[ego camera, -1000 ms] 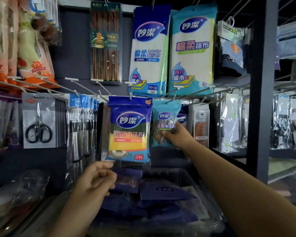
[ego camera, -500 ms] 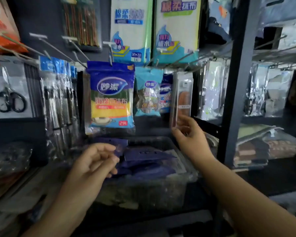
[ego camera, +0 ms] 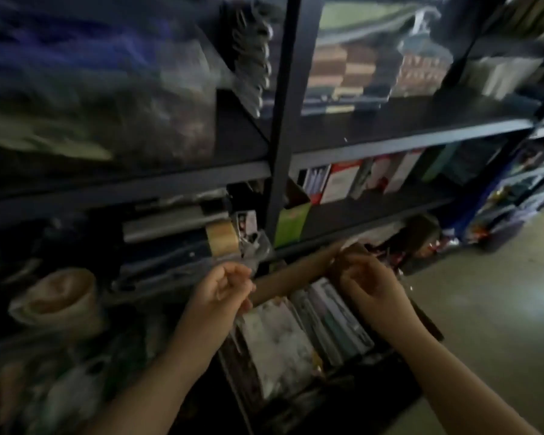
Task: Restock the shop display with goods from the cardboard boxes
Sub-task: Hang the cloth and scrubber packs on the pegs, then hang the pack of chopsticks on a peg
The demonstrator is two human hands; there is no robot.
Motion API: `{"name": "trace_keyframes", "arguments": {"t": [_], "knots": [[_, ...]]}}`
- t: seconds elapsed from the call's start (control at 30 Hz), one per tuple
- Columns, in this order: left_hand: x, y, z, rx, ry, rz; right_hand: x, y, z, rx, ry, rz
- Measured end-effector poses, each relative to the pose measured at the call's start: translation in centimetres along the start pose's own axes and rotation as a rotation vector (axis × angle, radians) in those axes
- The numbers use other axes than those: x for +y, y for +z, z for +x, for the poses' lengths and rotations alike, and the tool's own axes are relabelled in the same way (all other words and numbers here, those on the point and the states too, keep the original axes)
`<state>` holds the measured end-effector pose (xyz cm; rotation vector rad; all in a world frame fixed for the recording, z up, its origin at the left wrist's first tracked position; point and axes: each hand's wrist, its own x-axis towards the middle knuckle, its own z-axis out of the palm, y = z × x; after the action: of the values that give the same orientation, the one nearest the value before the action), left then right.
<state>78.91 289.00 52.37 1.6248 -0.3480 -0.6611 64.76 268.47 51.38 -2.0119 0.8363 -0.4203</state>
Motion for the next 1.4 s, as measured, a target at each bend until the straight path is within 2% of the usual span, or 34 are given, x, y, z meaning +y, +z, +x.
{"name": "trace_keyframes", "arguments": {"t": [0.13,0.2,0.33,0.6,0.7,0.8,0.93,1.13,1.2,1.27,1.4], "knots": [[-7.5,3.6,-0.7,-0.059,-0.219,0.058,8.0,0.4,-1.9,-0.147,0.309,-0.092],[-10.1,5.1,-0.9,-0.039,-0.282,0.093,11.0,0.7,-2.3,-0.209,0.386,-0.171],[-14.1,7.2,-0.8,-0.017,-0.418,0.147,15.3,2.2,-2.0,-0.350,0.452,-0.237],[-18.4,7.9,0.4,0.140,-0.487,0.170,18.1,9.4,2.3,-0.670,0.468,-0.226],[-19.1,7.7,0.6,0.166,-0.497,0.180,18.9,11.8,3.9,-0.705,0.486,-0.216],[-19.6,7.4,0.8,0.189,-0.520,0.174,19.6,12.5,5.3,-0.714,0.467,-0.337],[-19.9,7.5,1.0,0.195,-0.533,0.176,20.1,11.6,6.2,-0.693,0.445,-0.491],[-20.2,9.2,1.6,0.121,-0.512,0.182,19.7,6.6,5.7,-0.570,0.419,-0.379],[-20.5,10.0,1.8,0.074,-0.513,0.196,19.5,4.2,5.3,-0.628,0.398,-0.386],[-20.8,10.8,2.0,0.046,-0.520,0.200,19.5,1.9,4.8,-0.752,0.387,-0.421],[-21.6,12.3,1.9,-0.007,-0.514,0.253,20.3,-1.1,3.7,-0.992,0.408,-0.651]]}}
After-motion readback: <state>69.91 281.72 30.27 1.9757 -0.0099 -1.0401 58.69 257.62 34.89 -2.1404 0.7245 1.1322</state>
